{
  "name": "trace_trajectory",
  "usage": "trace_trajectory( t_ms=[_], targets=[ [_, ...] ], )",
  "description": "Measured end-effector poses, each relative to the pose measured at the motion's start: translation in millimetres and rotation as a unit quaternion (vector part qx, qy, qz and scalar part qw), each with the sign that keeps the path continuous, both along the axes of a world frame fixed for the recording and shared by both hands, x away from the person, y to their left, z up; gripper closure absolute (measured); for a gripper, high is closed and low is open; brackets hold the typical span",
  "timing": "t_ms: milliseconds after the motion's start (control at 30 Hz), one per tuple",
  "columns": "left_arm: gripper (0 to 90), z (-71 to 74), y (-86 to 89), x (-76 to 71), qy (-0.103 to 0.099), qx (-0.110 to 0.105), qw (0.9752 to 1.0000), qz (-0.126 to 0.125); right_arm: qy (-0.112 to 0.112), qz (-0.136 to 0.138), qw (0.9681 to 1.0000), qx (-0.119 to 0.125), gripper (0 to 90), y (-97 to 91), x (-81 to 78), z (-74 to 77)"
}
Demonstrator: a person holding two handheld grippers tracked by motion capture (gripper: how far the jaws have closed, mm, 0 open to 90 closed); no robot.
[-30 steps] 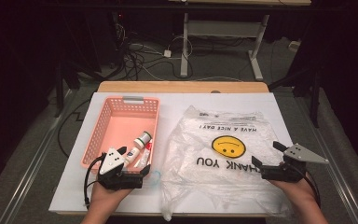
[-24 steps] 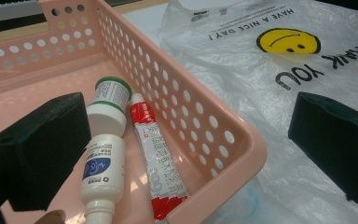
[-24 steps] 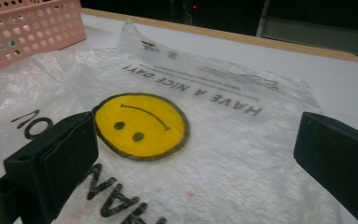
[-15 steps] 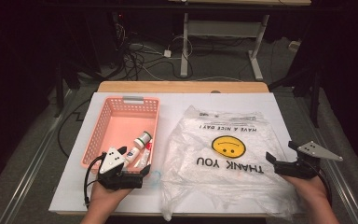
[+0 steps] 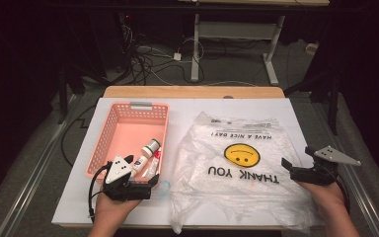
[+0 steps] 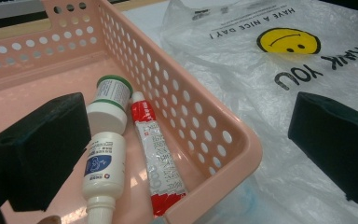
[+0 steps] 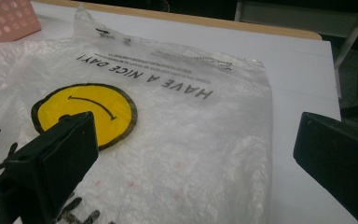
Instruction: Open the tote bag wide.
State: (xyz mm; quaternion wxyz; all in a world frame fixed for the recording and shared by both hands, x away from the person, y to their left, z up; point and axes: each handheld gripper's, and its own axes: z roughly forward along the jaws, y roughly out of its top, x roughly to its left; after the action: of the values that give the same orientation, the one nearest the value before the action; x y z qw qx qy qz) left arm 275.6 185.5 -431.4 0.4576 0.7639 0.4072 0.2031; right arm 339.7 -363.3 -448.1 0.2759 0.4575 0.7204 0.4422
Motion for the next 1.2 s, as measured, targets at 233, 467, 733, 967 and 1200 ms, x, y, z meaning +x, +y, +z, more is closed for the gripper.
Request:
trace_trajectory(
  t_ms=[233, 467, 733, 967, 1200],
  targets=[
    [0.0, 0.9, 0.7, 0.9, 0.01, -0.009, 0.9999, -0.002, 0.011, -0.011, 0.9999, -0.007, 3.5, -4.9, 28.8, 10.0],
    [0.0, 1.1, 0.8, 3.2, 0.007, -0.013, 0.9999, 0.002, 0.051, -0.044, 0.9977, 0.005, 17.0, -22.5, 83.9, 3.1],
    [0.0, -0.8, -2.1, 4.7, 0.01, -0.009, 0.9999, 0.0, 0.108, -0.05, 0.9929, -0.003, 24.7, -25.4, 124.5, -9.9],
    [0.0, -0.2, -3.6, 2.9, 0.005, 0.001, 1.0, 0.002, 0.139, -0.044, 0.9891, -0.018, 24.4, -23.3, 141.8, -20.9],
    [0.0, -1.4, -5.6, 3.6, 0.009, 0.001, 1.0, -0.002, 0.151, -0.029, 0.987, -0.046, 23.2, -15.7, 144.0, -29.3]
  ],
)
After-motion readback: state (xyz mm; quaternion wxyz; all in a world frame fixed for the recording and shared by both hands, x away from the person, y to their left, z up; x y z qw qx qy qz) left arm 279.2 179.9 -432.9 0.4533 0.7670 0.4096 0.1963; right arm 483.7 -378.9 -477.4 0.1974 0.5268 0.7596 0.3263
